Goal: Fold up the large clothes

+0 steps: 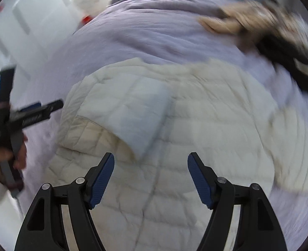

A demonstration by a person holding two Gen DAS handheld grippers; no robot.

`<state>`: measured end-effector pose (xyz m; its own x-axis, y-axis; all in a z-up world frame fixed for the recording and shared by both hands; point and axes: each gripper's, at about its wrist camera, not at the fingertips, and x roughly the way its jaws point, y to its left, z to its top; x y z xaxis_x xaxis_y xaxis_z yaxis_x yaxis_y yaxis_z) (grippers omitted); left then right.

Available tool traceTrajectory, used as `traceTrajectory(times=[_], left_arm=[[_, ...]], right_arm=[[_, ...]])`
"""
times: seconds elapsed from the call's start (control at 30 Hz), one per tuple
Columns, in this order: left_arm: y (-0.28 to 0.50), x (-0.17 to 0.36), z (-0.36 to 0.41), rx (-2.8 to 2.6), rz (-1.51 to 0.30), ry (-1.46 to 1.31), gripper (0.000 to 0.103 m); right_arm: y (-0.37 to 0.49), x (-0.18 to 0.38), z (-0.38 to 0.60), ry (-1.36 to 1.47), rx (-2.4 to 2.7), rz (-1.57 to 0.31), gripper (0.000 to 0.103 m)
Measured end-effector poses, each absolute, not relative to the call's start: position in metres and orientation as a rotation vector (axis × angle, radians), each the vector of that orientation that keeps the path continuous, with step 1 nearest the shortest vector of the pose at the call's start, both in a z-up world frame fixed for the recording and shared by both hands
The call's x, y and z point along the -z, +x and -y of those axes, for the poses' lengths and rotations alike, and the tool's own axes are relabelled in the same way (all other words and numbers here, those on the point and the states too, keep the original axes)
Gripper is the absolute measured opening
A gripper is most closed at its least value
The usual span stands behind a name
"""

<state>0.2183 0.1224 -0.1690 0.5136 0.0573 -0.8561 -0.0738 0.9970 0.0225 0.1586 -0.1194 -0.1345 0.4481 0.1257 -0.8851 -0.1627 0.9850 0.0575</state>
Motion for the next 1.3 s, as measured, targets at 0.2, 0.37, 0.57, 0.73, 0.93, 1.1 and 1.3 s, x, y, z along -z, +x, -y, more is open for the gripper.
traceTrajectory(times=[0.2, 0.37, 0.57, 0.73, 0.93, 1.1, 1.3], left_arm=[[0.223, 0.196, -0.118, -0.098, -1.073, -0.014, 0.095], [0.225, 0.204, -0.112, -0.096, -1.084, 0.007, 0.095], [0.227, 0.210, -0.112, -0.095, -1.100, 0.025, 0.095], [0.231, 0.210, -0.111, -0.098, -1.108, 0.039, 0.095], [0.228, 0.194, -0.104, -0.079, -1.076, 0.058, 0.095], [0.230, 0.206, -0.098, -0.101, -1.109, 0.104, 0.095], [0.230, 0.213, -0.091, -0.103, -1.114, 0.144, 0.095]], right_arm=[[0.191, 0.163, 0.064, -0.369, -0.079, -1.039, 0.055], [0.197, 0.160, 0.124, 0.014, -0.025, -1.069, 0.005], [0.177, 0.190, 0.224, 0.686, 0.051, -1.155, 0.011], [0.152, 0.181, 0.242, 0.692, 0.137, -1.153, 0.016], [0.147, 0.129, 0.237, 0.441, 0.160, -0.990, 0.016], [0.176, 0.167, 0.227, 0.374, 0.110, -1.109, 0.016], [0.172, 0.194, 0.248, 0.520, 0.120, -1.162, 0.012]])
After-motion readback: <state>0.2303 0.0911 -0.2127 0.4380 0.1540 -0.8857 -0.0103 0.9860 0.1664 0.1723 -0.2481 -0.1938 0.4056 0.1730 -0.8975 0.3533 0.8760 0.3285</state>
